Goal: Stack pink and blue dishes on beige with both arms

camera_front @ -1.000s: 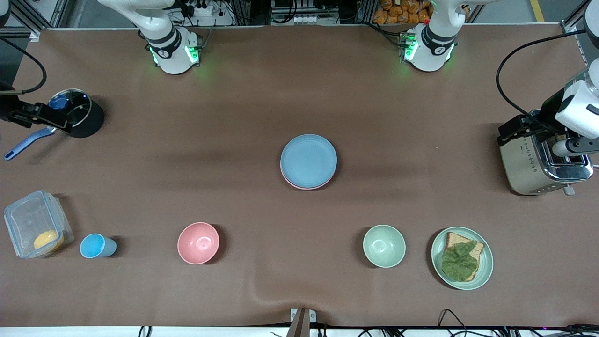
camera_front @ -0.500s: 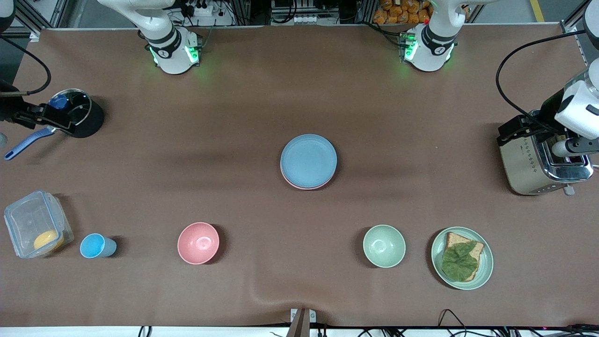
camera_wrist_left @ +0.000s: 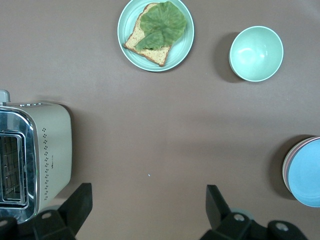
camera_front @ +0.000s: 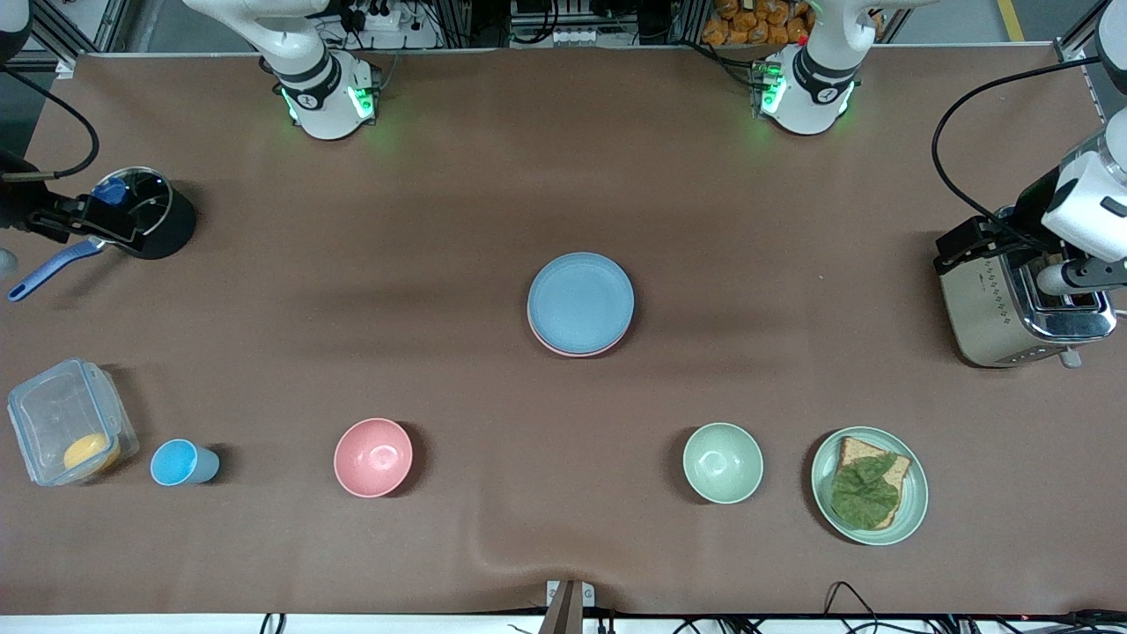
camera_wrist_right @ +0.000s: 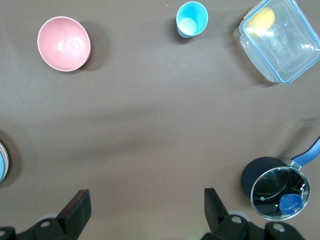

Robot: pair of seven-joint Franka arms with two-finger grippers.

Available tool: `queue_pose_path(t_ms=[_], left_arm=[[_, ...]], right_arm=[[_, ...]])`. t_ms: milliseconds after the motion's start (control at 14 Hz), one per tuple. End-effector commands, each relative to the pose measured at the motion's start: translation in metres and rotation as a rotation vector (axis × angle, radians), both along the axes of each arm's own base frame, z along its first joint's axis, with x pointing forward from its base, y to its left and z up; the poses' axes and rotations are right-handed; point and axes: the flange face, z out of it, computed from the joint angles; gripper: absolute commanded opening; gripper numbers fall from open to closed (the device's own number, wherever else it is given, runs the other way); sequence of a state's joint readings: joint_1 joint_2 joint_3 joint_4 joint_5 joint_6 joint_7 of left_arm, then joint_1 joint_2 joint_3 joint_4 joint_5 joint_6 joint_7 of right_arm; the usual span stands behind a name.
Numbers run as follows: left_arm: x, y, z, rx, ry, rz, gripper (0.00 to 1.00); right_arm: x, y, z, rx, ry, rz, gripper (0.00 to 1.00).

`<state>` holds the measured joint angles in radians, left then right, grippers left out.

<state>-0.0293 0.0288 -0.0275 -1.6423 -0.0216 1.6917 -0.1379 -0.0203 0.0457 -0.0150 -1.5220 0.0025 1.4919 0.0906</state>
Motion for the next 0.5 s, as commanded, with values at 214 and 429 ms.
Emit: queue_pose_path(t_ms=[214,429], left_arm=[[0.0004,-0.0026,0.0035,0.0,0.0,-0.017,1.0],[0.0005,-0.0026,0.0042,0.0,-0.001,-0.017,1.0]], right_arm=[[0.0029,-0.0003,-0.001,-0.021,0.002,-0.006,1.0],[0.0028,-0.001,-0.001,-0.019,0.002,-0.008,1.0]])
